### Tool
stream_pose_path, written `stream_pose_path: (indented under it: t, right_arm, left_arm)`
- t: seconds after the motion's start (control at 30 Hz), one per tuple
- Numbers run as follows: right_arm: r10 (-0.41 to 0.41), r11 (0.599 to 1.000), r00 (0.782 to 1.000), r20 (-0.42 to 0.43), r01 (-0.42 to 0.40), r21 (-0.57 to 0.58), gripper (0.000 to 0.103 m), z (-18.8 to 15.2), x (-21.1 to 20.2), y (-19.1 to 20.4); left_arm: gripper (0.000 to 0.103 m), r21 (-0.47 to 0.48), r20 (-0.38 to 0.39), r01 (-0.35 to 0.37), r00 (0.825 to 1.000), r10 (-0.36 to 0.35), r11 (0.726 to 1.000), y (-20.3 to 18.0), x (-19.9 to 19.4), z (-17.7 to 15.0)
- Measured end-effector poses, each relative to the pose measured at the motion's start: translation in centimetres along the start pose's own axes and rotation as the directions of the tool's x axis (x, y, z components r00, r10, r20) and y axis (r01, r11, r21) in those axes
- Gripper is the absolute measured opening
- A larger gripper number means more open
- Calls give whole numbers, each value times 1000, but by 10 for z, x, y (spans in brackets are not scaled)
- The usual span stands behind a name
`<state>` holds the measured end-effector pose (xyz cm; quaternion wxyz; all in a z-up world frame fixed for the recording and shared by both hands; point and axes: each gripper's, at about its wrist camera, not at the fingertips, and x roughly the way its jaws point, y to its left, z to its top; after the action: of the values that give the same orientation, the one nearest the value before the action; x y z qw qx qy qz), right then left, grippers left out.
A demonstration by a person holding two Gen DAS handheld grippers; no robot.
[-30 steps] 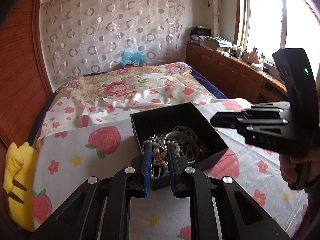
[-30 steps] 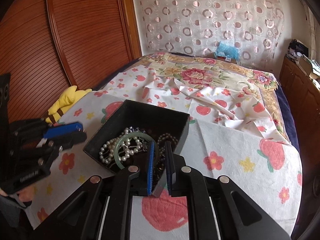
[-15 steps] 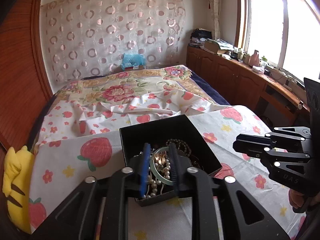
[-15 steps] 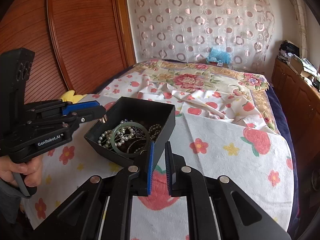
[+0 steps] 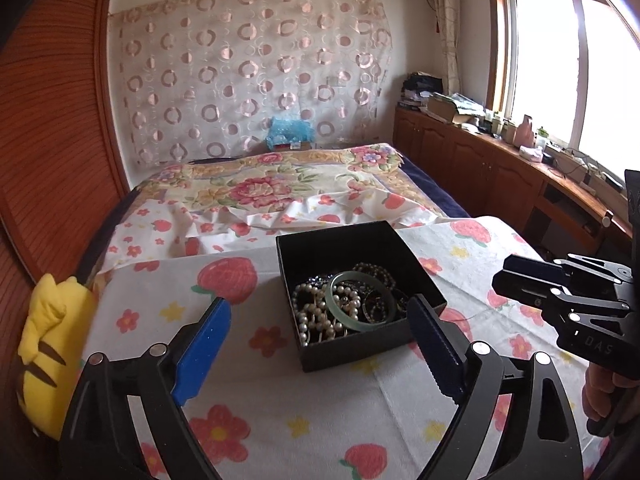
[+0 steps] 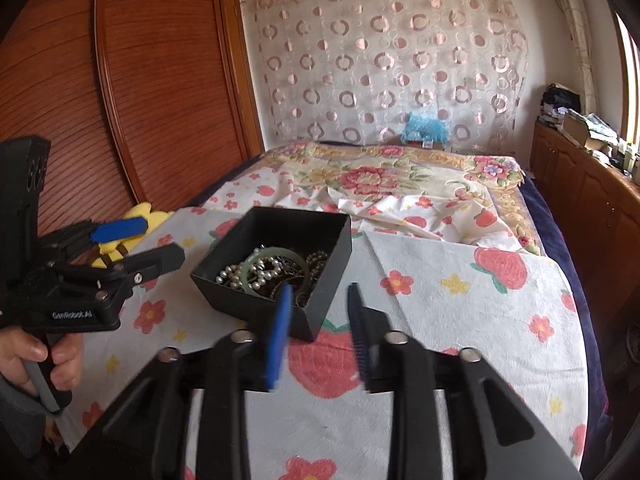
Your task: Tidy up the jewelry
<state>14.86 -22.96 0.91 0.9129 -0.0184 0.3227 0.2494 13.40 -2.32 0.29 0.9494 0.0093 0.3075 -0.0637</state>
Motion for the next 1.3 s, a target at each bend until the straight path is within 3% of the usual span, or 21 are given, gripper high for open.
stream_pose_path:
  t: [0.13, 0.23, 0.4, 0.6, 1.3]
  right_arm:
    - [-17, 1000, 999, 34, 17, 9, 50, -3, -13, 7]
    - [-44, 999, 998, 54, 43, 13, 57, -6, -22, 13]
    - [-84, 996, 991, 102, 82, 25, 83, -12, -41, 21]
    - [-139, 990, 979, 150, 135, 33, 100, -19, -59, 26]
    - [-162, 986, 970, 179, 151, 69, 100, -32, -74, 26]
  left_arm:
    - [94, 3, 22, -21, 1000, 21, 1000, 2, -17, -9]
    - [95, 3, 33, -36, 999, 36, 999, 2, -29, -13]
    - [95, -11, 73, -48, 996, 49, 999, 2, -54, -21]
    - [95, -24, 104, -58, 993, 61, 998, -1, -78, -30]
    - [95, -37, 109, -54, 992, 57, 998, -2, -91, -38]
